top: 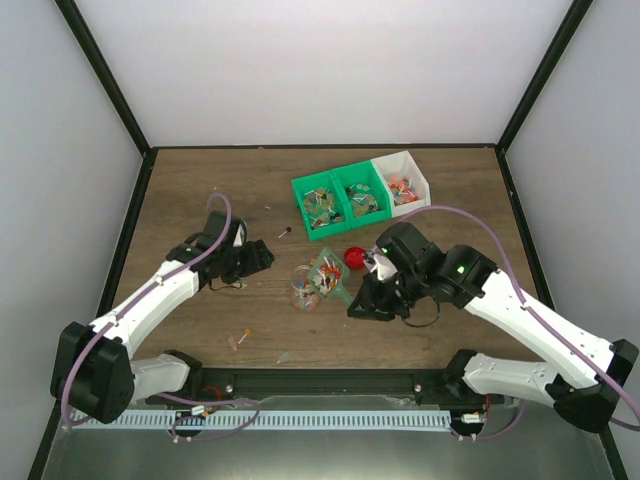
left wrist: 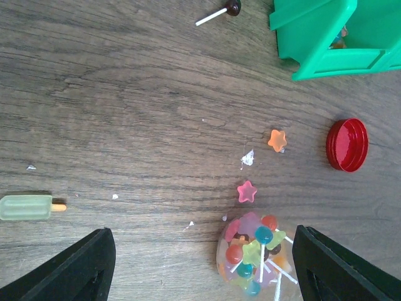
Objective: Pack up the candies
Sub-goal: Place the fake candies in the packing bottle.
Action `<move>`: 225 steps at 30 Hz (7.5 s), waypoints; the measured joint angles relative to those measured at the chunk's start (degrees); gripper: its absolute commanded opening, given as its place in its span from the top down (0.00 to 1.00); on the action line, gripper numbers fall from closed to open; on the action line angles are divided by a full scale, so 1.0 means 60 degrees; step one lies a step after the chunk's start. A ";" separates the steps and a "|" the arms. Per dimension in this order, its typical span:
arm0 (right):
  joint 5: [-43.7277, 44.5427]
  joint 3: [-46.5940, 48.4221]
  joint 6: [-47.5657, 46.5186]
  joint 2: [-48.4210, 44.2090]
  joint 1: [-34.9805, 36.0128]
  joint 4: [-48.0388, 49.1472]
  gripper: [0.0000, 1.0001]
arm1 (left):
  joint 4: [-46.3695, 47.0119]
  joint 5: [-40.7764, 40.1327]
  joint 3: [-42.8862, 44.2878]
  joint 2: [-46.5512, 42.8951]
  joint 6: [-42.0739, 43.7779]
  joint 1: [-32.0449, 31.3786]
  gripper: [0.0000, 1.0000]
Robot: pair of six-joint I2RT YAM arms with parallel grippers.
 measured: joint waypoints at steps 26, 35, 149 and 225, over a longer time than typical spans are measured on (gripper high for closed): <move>0.0076 0.0280 -0.0576 0.0517 0.0007 -0.0466 0.99 | 0.0138 0.0113 -0.0248 0.0000 -0.0022 0.0000 0.21; 0.0175 0.0408 -0.0678 0.0546 -0.0084 -0.0634 0.99 | 0.0135 0.0138 -0.0248 0.0000 -0.0022 0.0000 0.21; 0.0754 0.1971 -0.2116 0.2058 -0.0029 -0.1883 0.99 | 0.0484 0.0251 -0.0339 0.0255 -0.0098 0.0000 0.21; 0.0816 0.1942 -0.2106 0.1861 -0.0018 -0.2022 0.99 | 0.0423 0.0248 -0.0087 0.0612 0.0007 0.0000 0.21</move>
